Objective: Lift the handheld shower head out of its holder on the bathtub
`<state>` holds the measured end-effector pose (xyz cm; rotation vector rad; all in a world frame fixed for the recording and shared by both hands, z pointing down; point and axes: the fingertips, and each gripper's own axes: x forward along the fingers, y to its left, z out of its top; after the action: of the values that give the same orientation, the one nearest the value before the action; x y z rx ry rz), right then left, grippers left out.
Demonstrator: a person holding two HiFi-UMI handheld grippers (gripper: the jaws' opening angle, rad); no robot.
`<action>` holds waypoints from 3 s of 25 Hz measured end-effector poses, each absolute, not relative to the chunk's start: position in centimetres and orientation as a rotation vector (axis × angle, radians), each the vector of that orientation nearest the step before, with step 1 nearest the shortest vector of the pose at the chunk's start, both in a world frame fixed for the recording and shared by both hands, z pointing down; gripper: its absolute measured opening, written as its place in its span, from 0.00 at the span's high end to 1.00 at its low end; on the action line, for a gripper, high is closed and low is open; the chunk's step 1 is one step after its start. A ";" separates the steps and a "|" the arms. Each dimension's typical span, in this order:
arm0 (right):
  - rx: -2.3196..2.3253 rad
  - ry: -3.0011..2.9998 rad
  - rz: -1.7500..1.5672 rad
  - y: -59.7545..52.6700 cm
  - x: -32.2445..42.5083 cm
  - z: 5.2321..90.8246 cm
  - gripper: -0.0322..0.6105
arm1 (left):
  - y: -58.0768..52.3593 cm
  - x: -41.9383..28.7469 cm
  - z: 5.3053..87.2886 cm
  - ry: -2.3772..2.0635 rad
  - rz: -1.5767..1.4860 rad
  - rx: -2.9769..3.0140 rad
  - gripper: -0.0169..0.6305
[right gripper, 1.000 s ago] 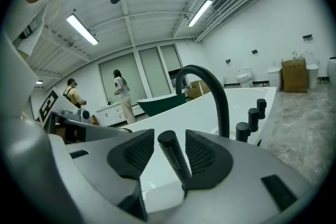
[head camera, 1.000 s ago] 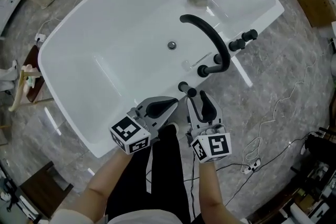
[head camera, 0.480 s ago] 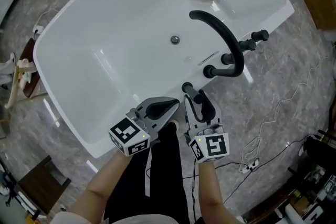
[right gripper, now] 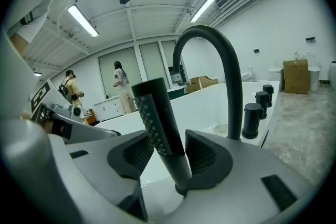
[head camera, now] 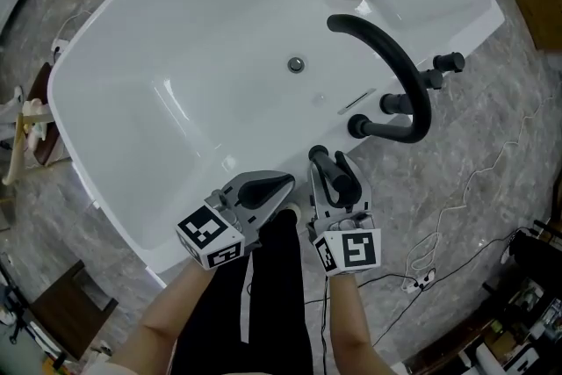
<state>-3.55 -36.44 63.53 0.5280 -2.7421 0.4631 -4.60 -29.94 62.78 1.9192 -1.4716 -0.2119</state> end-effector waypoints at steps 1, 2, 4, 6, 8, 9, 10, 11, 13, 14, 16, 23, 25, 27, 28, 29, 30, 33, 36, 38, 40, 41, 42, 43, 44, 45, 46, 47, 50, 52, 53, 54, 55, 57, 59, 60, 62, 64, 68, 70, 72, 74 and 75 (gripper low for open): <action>0.534 -2.743 0.460 -36.5 -3.6 63.7 0.66 | -29.9 -4.6 63.0 -1.470 -0.217 1.916 0.95; 0.539 -2.743 0.455 -36.5 -3.8 63.9 0.66 | -29.9 -4.6 63.2 -1.468 -0.219 1.915 0.95; 0.546 -2.738 0.442 -36.6 -4.0 64.2 0.66 | -29.9 -4.6 63.4 -1.466 -0.215 1.919 0.95; 0.558 -2.724 0.426 -36.7 -4.1 64.5 0.66 | -29.8 -4.5 63.4 -1.464 -0.213 1.922 0.95; 0.574 -2.705 0.386 -36.9 -4.1 64.7 0.71 | -29.6 -4.4 63.2 -1.461 -0.213 1.924 0.95; 0.573 -2.695 0.353 -36.8 -4.1 64.7 0.72 | -29.5 -4.4 63.2 -1.460 -0.214 1.923 0.95; 0.564 -2.686 0.322 -36.8 -4.1 64.7 0.73 | -29.4 -4.4 63.1 -1.461 -0.213 1.921 0.95; 0.552 -2.678 0.299 -36.7 -4.2 64.7 0.73 | -29.3 -4.4 63.1 -1.462 -0.213 1.919 0.95; 0.542 -2.667 0.284 -36.6 -4.0 64.8 0.74 | -29.2 -4.3 62.9 -1.463 -0.214 1.917 0.95; 0.545 -2.664 0.285 -36.6 -3.9 64.7 0.74 | -29.1 -4.2 62.8 -1.463 -0.216 1.918 0.95; 0.554 -2.666 0.287 -36.7 -3.6 64.4 0.74 | -29.1 -4.2 62.4 -1.463 -0.214 1.926 0.95; 0.558 -2.692 0.268 -36.5 -3.5 62.2 0.74 | -29.5 -3.8 60.6 -1.466 -0.207 1.955 0.95; 0.553 -2.699 0.267 -36.3 -3.5 61.7 0.75 | -29.6 -3.6 60.1 -1.464 -0.208 1.964 0.95; 0.548 -2.702 0.262 -36.1 -3.4 61.1 0.75 | -29.6 -3.4 59.5 -1.463 -0.209 1.971 0.95; 0.548 -2.704 0.257 -36.0 -3.4 60.8 0.75 | -29.6 -3.3 59.2 -1.462 -0.208 1.975 0.95; 0.550 -2.708 0.253 -35.9 -3.3 60.4 0.75 | -29.5 -3.2 59.0 -1.460 -0.208 1.979 0.95; 0.555 -2.713 0.250 -35.8 -3.3 60.0 0.75 | -29.5 -3.2 58.7 -1.459 -0.206 1.983 0.95; 0.567 -2.726 0.254 -35.7 -3.2 58.6 0.75 | -29.3 -3.1 57.7 -1.457 -0.199 1.997 0.95; 0.582 -2.736 0.269 -35.7 -2.8 57.2 0.75 | -29.3 -2.8 56.6 -1.457 -0.196 2.011 0.95; 0.594 -2.744 0.274 -35.8 -2.4 56.1 0.75 | -29.3 -2.5 55.8 -1.452 -0.193 2.024 0.95; 0.600 -2.752 0.259 -35.6 -2.0 55.0 0.75 | -29.2 -2.0 55.1 -1.446 -0.190 2.036 0.95; 0.599 -2.756 0.246 -35.5 -1.8 54.3 0.75 | -29.2 -1.8 54.8 -1.444 -0.190 2.042 0.95; 0.597 -2.760 0.233 -35.3 -1.7 53.7 0.75 | -29.2 -1.6 54.4 -1.442 -0.189 2.048 0.95; 0.596 -2.763 0.220 -35.1 -1.6 53.1 0.75 | -29.1 -1.4 54.0 -1.439 -0.190 2.054 0.95; 0.596 -2.765 0.207 -35.0 -1.4 52.6 0.75 | -29.1 -1.2 53.6 -1.436 -0.193 2.060 0.95; 0.597 -2.767 0.196 -34.8 -1.3 52.0 0.75 | -29.0 -1.0 53.2 -1.433 -0.196 2.066 0.95; 0.603 -2.769 0.193 -34.7 -1.1 51.5 0.75 | -29.0 -0.7 52.8 -1.430 -0.198 2.072 0.95; 0.612 -2.773 0.199 -34.7 -0.8 51.0 0.75 | -28.9 -0.5 52.5 -1.427 -0.198 2.078 0.95; 0.653 -2.788 0.249 -34.8 0.0 49.3 0.75 | -28.7 0.2 51.3 -1.420 -0.190 2.088 0.95; 0.678 -2.796 0.248 -34.9 0.5 48.0 0.75 | -28.6 0.5 50.6 -1.416 -0.184 2.096 0.95; 0.688 -2.799 0.236 -34.9 0.7 47.3 0.75 | -28.6 0.7 50.2 -1.413 -0.184 2.101 0.95; 0.696 -2.801 0.224 -34.9 0.9 46.7 0.75 | -28.5 0.9 49.8 -1.410 -0.184 2.107 0.95; 0.705 -2.806 0.217 -34.9 1.1 46.0 0.75 | -28.5 1.1 49.5 -1.405 -0.182 2.113 0.95; 0.734 -2.820 0.222 -34.9 1.6 44.7 0.75 | -28.4 1.4 48.7 -1.397 -0.173 2.126 0.95; 0.763 -2.830 0.233 -35.0 2.2 43.4 0.75 | -28.4 1.7 47.7 -1.388 -0.163 2.141 0.95; 0.776 -2.833 0.238 -35.0 2.5 42.7 0.75 | -28.4 1.9 47.3 -1.383 -0.159 2.150 0.95; 0.802 -2.841 0.250 -34.9 3.1 41.5 0.75 | -28.3 2.4 46.4 -1.372 -0.154 2.169 0.95; 0.831 -2.848 0.253 -34.7 3.8 40.4 0.75 | -28.1 2.8 45.7 -1.358 -0.152 2.186 0.95; 0.884 -2.858 0.289 -34.2 5.3 38.6 0.75 | -27.6 3.8 44.4 -1.329 -0.146 2.214 0.95; 0.909 -2.863 0.296 -34.1 6.0 37.6 0.75 | -27.5 4.3 43.7 -1.316 -0.146 2.231 0.95; 0.931 -2.868 0.288 -33.9 6.9 36.6 0.75 | -27.3 4.9 42.9 -1.303 -0.147 2.251 0.95; 0.956 -2.882 0.303 -33.6 7.9 35.6 0.75 | -27.1 5.6 42.1 -1.289 -0.139 2.276 0.95; 0.971 -2.889 0.317 -33.6 8.4 35.2 0.75 | -27.0 5.9 41.7 -1.281 -0.135 2.289 0.95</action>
<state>8.39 -33.56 35.20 0.9710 -2.8893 0.3173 5.95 -26.96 41.75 2.2891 -1.2807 -0.1351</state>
